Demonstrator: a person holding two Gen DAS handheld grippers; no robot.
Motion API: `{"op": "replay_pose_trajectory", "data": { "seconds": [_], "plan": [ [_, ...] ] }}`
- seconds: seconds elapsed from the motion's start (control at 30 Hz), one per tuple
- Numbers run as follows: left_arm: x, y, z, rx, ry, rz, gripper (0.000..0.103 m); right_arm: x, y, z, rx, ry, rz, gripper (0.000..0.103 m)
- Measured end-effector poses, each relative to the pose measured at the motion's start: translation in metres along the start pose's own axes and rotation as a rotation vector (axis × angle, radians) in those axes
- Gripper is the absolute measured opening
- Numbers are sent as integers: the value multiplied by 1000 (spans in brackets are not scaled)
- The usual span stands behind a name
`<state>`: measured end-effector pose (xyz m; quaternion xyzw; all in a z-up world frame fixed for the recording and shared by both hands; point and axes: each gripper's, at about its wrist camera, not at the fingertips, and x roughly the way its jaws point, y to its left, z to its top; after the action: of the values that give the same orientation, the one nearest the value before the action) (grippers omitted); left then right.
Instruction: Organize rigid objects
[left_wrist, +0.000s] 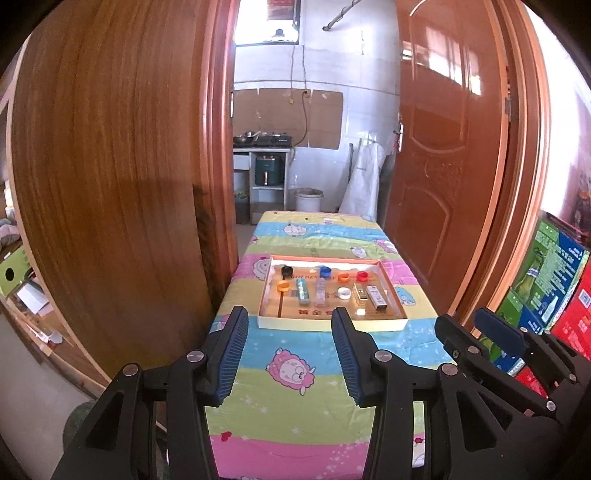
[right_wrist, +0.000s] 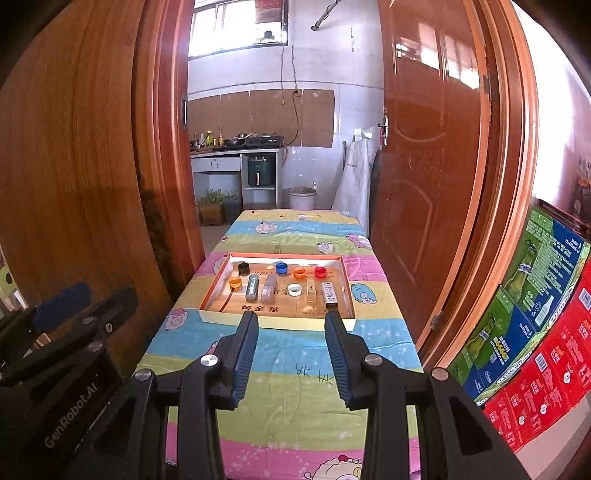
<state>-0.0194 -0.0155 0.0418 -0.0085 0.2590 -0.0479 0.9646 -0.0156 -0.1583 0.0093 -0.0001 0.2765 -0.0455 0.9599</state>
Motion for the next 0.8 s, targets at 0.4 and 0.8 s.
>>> {"op": "replay_pose_trajectory", "data": {
  "seconds": [0.4, 0.8],
  "plan": [
    [-2, -1, 0, 9, -7, -1, 48, -1, 1, 0, -2, -4, 3, 37],
    [-2, 0, -1, 12, -3, 2, 48, -2, 2, -2, 2, -10, 9, 37]
  ]
}}
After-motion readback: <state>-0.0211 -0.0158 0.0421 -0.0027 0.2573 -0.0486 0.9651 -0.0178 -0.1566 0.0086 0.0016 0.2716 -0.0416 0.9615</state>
